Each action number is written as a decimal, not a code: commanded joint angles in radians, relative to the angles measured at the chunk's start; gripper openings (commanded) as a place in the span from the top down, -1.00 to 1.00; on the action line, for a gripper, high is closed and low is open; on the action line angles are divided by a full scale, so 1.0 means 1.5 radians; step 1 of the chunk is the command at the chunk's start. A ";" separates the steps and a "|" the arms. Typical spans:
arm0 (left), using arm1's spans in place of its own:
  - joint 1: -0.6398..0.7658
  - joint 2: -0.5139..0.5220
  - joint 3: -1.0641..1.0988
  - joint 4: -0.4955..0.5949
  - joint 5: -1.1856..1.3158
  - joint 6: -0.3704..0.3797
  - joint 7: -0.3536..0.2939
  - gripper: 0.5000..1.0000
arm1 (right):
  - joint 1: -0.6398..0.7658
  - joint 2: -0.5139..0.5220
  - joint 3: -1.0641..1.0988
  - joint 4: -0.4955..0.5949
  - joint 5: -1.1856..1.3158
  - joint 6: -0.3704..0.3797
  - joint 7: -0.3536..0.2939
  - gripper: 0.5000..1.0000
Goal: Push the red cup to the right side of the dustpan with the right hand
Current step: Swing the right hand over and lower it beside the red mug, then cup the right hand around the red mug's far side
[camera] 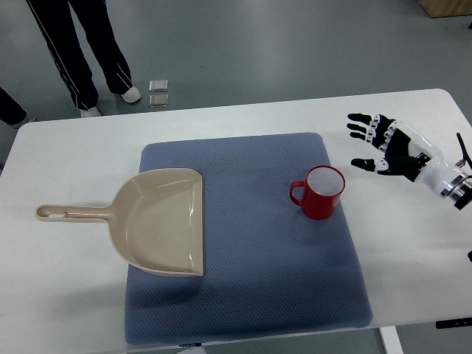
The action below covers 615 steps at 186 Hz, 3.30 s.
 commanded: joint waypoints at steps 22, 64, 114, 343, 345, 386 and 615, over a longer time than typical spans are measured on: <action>0.000 0.000 0.000 0.000 0.000 0.000 0.000 -1.00 | -0.019 0.032 -0.001 0.001 -0.017 0.000 0.000 -0.71; 0.000 0.000 0.000 0.000 0.000 0.000 0.000 -1.00 | -0.038 0.070 0.000 0.007 -0.023 -0.009 0.000 -0.71; 0.000 0.000 0.000 0.000 0.000 0.000 0.000 -1.00 | -0.040 0.081 0.000 0.007 -0.091 -0.035 0.000 -0.71; 0.000 0.000 0.000 0.000 0.001 0.000 0.000 -1.00 | -0.043 0.133 0.000 -0.005 -0.099 -0.075 0.000 -0.71; 0.000 0.000 0.000 0.000 0.001 0.000 0.000 -1.00 | -0.043 0.133 0.000 -0.005 -0.099 -0.075 0.000 -0.71; 0.000 0.000 0.000 0.000 0.001 0.000 0.000 -1.00 | -0.043 0.137 0.000 -0.006 -0.104 -0.081 0.000 -0.71; 0.000 0.000 0.000 0.000 0.000 0.000 0.000 -1.00 | -0.043 0.198 0.001 -0.049 -0.152 -0.144 0.000 -0.71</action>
